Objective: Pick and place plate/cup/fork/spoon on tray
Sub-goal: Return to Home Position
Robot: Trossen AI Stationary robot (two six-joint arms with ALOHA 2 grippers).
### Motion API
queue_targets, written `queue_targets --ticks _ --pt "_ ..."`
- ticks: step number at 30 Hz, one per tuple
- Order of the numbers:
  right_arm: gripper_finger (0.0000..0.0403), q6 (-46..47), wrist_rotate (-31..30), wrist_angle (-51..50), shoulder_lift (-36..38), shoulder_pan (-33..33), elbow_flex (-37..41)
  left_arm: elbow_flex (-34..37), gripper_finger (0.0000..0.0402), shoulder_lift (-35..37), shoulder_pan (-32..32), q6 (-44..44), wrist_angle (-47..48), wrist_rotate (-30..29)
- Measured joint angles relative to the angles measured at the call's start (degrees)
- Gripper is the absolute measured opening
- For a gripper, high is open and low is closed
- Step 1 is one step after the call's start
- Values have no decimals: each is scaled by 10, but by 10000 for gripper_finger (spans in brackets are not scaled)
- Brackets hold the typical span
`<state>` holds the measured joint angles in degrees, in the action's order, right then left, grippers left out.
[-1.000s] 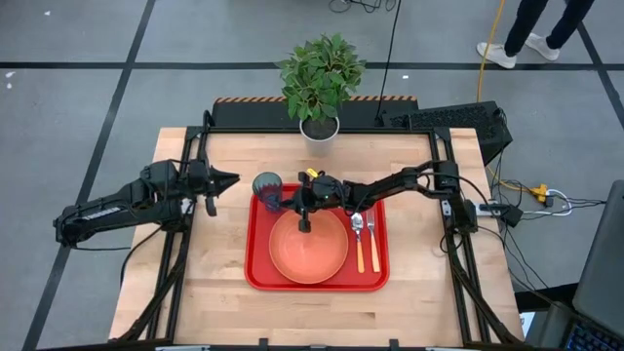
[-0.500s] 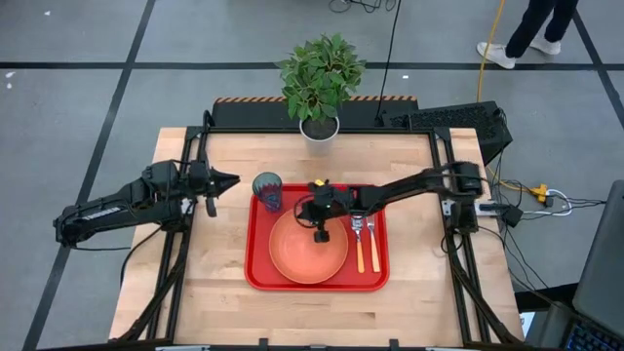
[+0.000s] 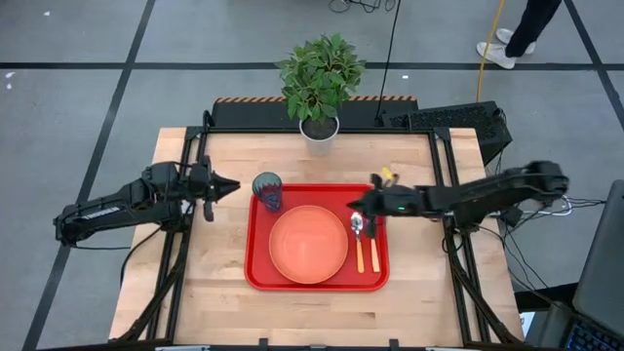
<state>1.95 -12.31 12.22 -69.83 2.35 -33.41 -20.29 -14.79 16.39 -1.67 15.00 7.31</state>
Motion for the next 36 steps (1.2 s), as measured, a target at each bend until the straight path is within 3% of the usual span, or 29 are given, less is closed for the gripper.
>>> queue_targets --ticks 7,14,19,22,29,36 --pt "0 35 -12 186 147 12 199 24 46 30 -20 -2 -34 3" --pt "0 70 5 330 207 12 320 146 46 105 -30 -63 -180 7" --pt "0 47 31 331 212 11 323 198 46 136 -30 -89 -211 -1" --pt "0 27 52 372 215 11 324 197 46 145 -30 -83 -210 -16" --pt "0 17 66 367 238 11 325 197 46 146 -30 -80 -180 -16" --pt "0 2 37 255 340 10 325 190 46 146 -30 -72 -157 -17"
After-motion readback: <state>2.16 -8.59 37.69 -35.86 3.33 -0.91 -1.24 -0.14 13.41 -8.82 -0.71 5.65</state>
